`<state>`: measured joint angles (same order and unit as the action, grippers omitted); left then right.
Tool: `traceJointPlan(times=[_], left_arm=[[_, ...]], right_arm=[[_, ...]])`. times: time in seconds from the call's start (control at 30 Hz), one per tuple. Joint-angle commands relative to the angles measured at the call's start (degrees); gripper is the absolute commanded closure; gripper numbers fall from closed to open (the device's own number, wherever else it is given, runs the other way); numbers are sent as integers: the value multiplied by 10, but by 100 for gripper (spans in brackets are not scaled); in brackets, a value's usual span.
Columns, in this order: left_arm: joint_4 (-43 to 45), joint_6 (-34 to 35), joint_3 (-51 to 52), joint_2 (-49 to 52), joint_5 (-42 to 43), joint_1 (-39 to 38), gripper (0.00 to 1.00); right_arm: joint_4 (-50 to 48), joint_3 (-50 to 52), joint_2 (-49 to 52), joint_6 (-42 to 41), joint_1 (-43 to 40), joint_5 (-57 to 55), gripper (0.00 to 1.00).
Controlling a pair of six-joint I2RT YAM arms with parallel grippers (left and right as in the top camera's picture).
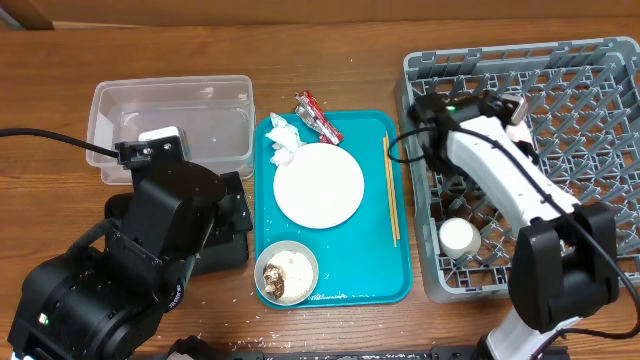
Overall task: Sort waste into correct bins and load items into the dishwasher
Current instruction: 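Move the right gripper to the white plate and grip its edge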
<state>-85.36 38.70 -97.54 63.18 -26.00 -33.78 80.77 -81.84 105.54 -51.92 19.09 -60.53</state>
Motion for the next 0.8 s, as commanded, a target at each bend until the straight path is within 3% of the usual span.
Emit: traceJointPlan(times=[0.0,0.17,0.3,0.4,0.47,0.67,0.77], left_arm=[[1,7,-1,2,-12,-2,0],[1,7,-1,2,-12,-2,0],[1,7,-1,2,-12,-2,0],[1,7,-1,2,-12,-2,0],[1,7,-1,2,-12,-2,0],[1,7,-1,2,-12,-2,0],[1,7,-1,2,-12,-2,0]], right_arm=[[23,-63,-28,-21,47,17,21],[27,-114,-35,34,104,131,18],[-42,-115,-35,127,136,373,21],[-114,-94,-34,168,147,568,31],[-151,-70,-31,147,150,631,37],[-230,35,-25,14,149,641,41],[-301,88,-25,9,149,691,44]])
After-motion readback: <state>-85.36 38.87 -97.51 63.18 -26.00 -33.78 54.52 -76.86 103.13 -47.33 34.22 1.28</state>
